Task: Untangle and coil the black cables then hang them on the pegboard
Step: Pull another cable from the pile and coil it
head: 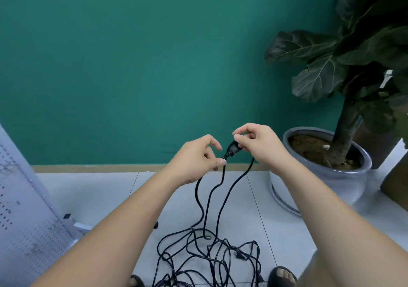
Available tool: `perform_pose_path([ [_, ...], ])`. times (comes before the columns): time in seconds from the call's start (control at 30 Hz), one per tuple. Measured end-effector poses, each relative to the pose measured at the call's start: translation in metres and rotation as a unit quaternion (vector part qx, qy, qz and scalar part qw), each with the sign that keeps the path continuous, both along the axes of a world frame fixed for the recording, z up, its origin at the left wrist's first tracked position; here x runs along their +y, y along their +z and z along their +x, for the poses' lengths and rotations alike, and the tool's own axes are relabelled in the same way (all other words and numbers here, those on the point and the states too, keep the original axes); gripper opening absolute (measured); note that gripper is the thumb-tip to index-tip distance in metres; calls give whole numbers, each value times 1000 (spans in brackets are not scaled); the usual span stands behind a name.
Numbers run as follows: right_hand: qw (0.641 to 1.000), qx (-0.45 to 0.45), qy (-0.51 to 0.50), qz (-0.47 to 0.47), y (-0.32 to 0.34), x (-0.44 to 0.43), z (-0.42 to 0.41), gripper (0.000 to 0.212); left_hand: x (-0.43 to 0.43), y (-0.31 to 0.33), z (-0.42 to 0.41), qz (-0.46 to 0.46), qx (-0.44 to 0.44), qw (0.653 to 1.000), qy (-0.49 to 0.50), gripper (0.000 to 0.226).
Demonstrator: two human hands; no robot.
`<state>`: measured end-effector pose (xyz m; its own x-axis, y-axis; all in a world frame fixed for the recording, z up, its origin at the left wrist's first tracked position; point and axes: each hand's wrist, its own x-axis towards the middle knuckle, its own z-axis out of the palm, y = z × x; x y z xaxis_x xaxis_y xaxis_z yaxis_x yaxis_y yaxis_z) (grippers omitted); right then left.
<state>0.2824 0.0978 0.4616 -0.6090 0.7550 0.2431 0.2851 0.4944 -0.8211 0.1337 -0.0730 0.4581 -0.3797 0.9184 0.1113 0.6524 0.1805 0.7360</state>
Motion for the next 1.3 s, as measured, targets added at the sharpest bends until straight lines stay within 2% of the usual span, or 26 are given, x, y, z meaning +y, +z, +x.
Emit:
perform_pose_path([
  [0.07,1000,-2,3,3,-6,3,-1,9,-4,0,-1,0,-14,1000,-20,11],
  [0.17,997,-77,10,31,-11,3,-6,19,-8,-3,-3,28,-42,999,-18,10],
  [0.23,999,-40,21,-2,-6,-3,-7,36,-9,-2,-10,46,-42,998,1,11],
  [0.3,998,10,50,-22,1,-12,-4,42,-11,1,-16,58,-45,997,9,11],
  [0.37,994,-23,96,43,5,-22,-1,36,-13,1,-20,63,-51,997,8,11],
  [0.47,968,-133,150,153,3,-32,0,29,-14,0,-23,69,-67,995,0,10],
  [0.53,956,-154,162,189,2,-32,-1,26,-13,-3,-25,76,-85,993,-4,9],
  [0.7,974,-59,106,193,9,-29,2,24,-10,-16,-34,42,-149,988,-13,14],
  [0.8,987,6,57,149,12,-25,6,24,-10,-31,-39,-13,-132,991,-9,15],
  [0.93,991,86,-5,98,17,-22,9,23,-12,-48,-29,-49,-168,984,-34,15],
  [1.0,991,104,-18,77,20,-22,10,23,-9,-52,-25,-37,-176,983,-23,17],
  [1.1,991,117,-18,60,23,-28,9,24,-2,-54,-22,1,-145,989,21,24],
  [1.23,989,134,-20,55,25,-36,3,23,5,-50,-17,43,-135,989,38,12],
  [1.3,988,146,-19,54,27,-35,3,24,6,-44,-21,65,-121,989,53,20],
])
